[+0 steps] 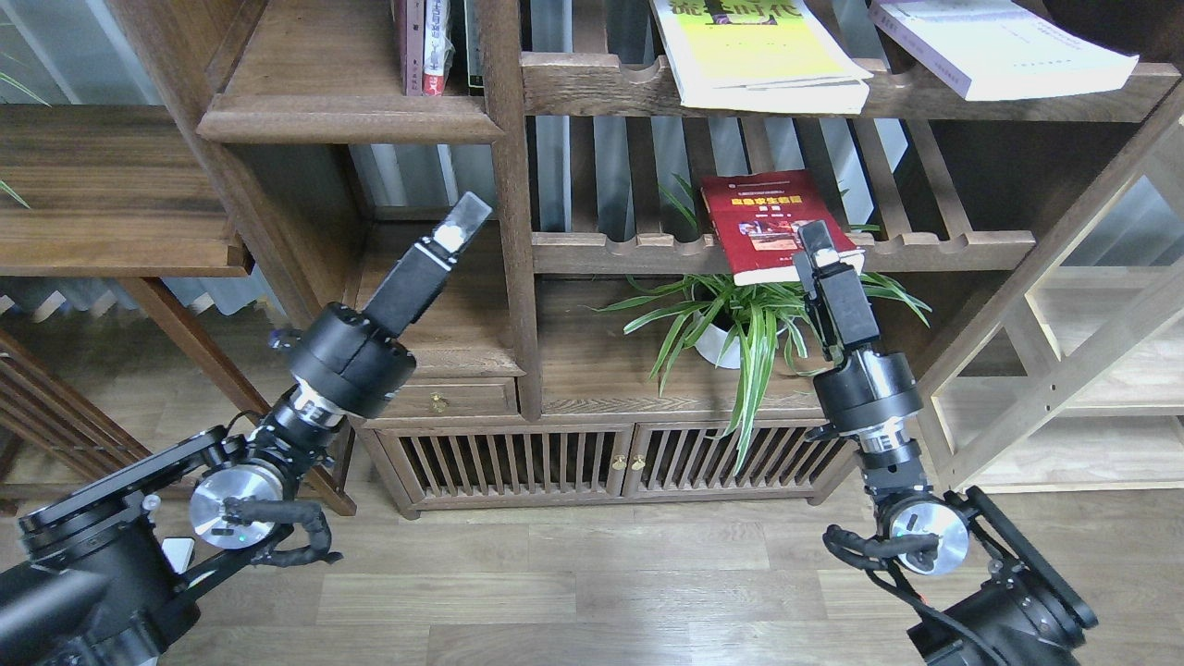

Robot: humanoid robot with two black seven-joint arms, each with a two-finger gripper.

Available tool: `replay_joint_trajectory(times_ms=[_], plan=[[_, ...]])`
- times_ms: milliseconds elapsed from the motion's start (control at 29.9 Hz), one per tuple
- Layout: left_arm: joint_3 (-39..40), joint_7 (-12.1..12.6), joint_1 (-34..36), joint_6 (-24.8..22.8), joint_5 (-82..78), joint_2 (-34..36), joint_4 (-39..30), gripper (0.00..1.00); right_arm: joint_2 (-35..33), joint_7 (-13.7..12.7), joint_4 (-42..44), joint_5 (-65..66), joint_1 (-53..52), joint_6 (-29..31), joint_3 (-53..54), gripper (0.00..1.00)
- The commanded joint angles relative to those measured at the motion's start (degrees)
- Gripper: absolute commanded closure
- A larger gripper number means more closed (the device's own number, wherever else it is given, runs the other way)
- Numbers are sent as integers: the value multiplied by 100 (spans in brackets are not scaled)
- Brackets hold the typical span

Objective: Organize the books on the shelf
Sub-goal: 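Move the right gripper up toward the red book on the middle shelf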

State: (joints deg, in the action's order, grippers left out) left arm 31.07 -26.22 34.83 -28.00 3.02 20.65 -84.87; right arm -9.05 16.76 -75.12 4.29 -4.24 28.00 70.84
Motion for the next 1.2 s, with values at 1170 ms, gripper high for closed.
replay_joint_trajectory(times_ms=[1170], plan=[[655, 618, -574, 0, -47, 510, 208, 1, 158, -41, 815, -807, 459, -57, -588, 0]])
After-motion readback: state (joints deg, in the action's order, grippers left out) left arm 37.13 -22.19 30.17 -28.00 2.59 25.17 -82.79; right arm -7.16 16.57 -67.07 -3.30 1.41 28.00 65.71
